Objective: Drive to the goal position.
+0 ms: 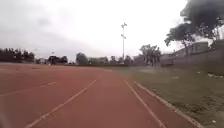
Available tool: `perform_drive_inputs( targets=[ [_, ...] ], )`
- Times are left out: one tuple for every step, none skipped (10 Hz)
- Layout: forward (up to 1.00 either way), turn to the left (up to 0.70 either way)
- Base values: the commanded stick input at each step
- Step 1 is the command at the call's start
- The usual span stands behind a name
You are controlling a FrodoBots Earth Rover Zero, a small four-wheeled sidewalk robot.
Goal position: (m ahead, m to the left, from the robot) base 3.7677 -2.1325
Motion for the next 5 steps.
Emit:
perform_drive_inputs(
  targets=[
    [0.70, 0.00],
    [0.70, 0.00],
    [0.70, 0.00],
    [0.70, 0.00],
    [0.70, -0.11]
  ],
)
